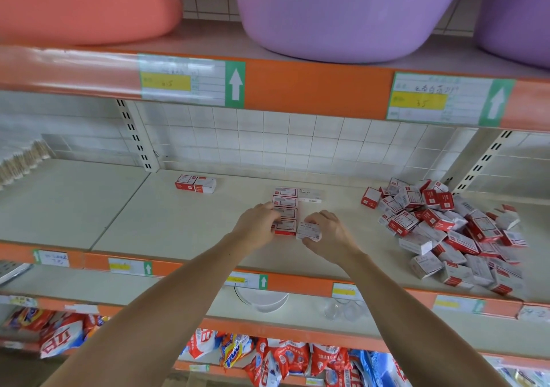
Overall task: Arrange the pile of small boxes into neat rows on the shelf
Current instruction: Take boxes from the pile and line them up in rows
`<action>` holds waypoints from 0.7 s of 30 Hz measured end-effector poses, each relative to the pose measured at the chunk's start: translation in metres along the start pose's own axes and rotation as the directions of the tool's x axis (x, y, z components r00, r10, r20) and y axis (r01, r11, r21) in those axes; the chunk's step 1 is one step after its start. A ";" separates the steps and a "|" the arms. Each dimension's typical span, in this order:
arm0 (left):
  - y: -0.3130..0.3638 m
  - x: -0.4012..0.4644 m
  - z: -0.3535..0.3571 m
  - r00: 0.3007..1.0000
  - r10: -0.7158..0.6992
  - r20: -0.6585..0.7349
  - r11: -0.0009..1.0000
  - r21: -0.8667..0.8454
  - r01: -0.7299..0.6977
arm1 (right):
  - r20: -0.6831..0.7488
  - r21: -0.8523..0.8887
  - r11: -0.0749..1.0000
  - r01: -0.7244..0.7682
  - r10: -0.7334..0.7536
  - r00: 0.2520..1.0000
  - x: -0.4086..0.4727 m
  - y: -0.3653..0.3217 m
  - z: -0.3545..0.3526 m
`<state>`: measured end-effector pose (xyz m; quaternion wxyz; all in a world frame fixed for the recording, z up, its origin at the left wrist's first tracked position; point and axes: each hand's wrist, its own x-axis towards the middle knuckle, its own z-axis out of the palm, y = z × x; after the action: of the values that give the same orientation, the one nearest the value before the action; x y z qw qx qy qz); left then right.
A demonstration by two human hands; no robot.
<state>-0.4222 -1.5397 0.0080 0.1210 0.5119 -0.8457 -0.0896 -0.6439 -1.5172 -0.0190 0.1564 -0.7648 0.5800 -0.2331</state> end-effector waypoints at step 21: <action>-0.038 -0.003 -0.043 1.000 -0.009 -0.024 0.992 -0.122 0.006 | -0.037 0.123 0.987 0.101 -0.097 0.995 0.054 -0.067 0.009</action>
<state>-0.3761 -1.5551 0.0380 0.1619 0.5078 -0.8352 -0.1354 -0.5728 -1.5505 0.0175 0.1830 -0.7778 0.5279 -0.2880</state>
